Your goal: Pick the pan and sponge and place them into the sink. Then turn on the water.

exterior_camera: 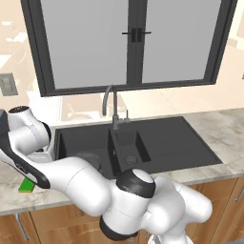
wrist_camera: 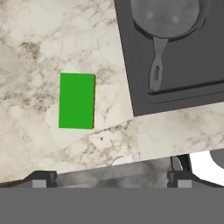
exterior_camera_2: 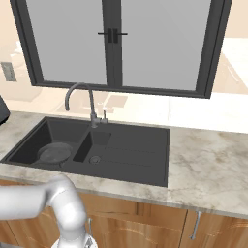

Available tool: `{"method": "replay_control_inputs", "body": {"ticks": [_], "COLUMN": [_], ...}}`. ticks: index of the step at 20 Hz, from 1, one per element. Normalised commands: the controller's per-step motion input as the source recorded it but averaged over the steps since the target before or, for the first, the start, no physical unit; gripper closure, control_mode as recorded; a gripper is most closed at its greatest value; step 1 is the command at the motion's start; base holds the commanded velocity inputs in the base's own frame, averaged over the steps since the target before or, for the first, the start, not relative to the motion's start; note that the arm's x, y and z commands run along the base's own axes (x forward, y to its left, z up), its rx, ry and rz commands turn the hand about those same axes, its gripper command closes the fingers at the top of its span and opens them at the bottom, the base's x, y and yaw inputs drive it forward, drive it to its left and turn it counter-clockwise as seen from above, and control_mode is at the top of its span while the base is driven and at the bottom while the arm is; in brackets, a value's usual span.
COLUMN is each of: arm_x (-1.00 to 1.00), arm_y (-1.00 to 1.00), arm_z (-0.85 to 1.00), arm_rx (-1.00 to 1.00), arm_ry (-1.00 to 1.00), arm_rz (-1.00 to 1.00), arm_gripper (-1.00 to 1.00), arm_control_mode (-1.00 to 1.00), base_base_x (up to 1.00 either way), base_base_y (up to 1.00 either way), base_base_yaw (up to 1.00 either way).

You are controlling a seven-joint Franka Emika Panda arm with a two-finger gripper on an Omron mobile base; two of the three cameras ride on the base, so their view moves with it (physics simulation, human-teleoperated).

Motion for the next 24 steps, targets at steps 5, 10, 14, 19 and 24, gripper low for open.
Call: {"method": "replay_control_inputs", "body": {"ticks": [5, 10, 14, 19, 24], "arm_x": [0.07, 0.09, 0.09, 0.08, 0.08], "arm_y": [0.02, 0.03, 0.05, 0.1, 0.14], "arm_z": [-0.11, -0.1, -0.09, -0.06, -0.06], "arm_rx": [0.0, 0.0, 0.0, 0.0, 0.0], "arm_ry": [-0.01, -0.02, -0.01, 0.0, 0.0], "arm_rz": [0.02, 0.02, 0.01, 0.0, 0.0], "arm_gripper": [-1.0, -1.0, -1.0, -1.0, -1.0], "arm_control_mode": [-1.0, -1.0, -1.0, -1.0, -1.0], "base_base_x": [0.0, 0.0, 0.0, 0.0, 0.0], "base_base_y": [0.0, 0.0, 0.0, 0.0, 0.0], "base_base_yaw": [0.0, 0.0, 0.0, 0.0, 0.0]}}
